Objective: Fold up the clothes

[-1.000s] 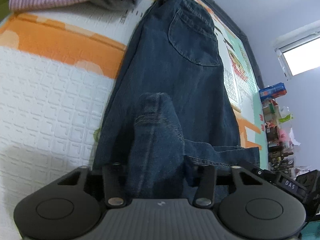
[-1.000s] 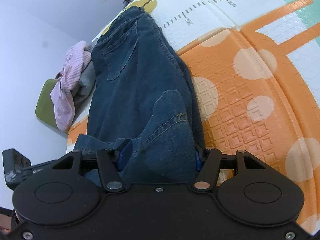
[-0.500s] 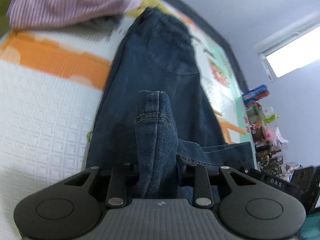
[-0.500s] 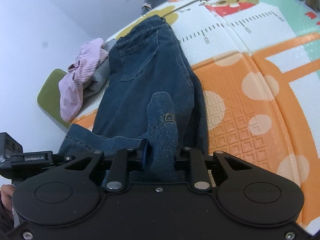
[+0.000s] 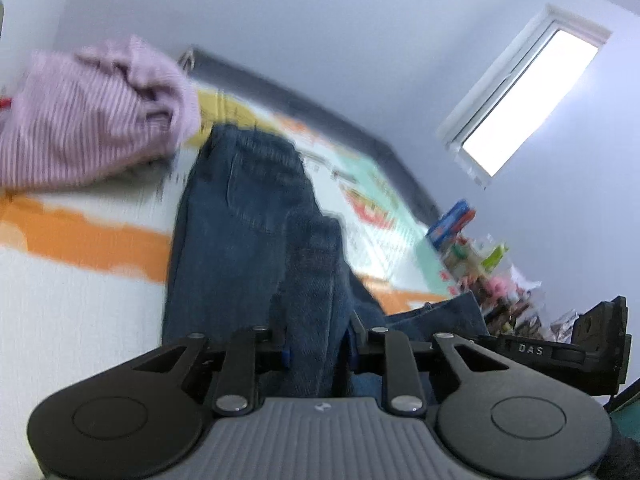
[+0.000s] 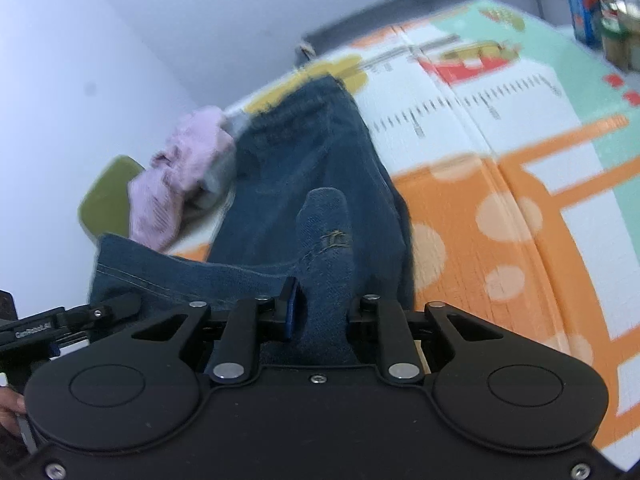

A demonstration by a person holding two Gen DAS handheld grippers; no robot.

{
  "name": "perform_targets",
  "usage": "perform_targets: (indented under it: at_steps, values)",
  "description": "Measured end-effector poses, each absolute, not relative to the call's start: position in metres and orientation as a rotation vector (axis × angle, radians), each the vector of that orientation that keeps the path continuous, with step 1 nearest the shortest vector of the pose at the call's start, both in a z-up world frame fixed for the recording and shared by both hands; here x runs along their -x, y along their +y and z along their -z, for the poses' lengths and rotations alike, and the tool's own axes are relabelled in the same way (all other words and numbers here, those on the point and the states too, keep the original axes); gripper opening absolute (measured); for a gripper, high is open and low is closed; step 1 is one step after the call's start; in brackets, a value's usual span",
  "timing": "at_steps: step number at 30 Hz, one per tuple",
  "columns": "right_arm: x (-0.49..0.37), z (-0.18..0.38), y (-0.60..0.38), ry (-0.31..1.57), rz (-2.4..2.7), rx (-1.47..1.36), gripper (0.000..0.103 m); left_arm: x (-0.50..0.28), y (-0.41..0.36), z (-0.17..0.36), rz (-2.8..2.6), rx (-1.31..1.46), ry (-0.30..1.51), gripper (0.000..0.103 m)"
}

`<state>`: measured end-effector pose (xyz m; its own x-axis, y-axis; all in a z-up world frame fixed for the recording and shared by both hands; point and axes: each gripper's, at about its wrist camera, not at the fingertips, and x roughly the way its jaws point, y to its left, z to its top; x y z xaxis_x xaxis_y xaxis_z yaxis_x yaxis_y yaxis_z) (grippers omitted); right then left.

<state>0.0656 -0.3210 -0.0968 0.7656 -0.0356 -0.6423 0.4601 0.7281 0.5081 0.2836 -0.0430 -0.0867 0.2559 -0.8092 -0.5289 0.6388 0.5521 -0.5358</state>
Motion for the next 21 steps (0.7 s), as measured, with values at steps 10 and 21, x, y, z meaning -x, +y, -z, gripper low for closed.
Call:
perform_targets:
  at_steps: [10, 21]
  values:
    - [-0.091, 0.115, -0.34, 0.654, 0.479, -0.712, 0.025, -0.31, -0.044, 0.112, 0.679, 0.184, 0.967, 0.027]
    - [-0.079, 0.099, -0.339, 0.553, 0.435, -0.713, 0.04, -0.309, -0.052, 0.1, 0.784, 0.248, 0.925, 0.038]
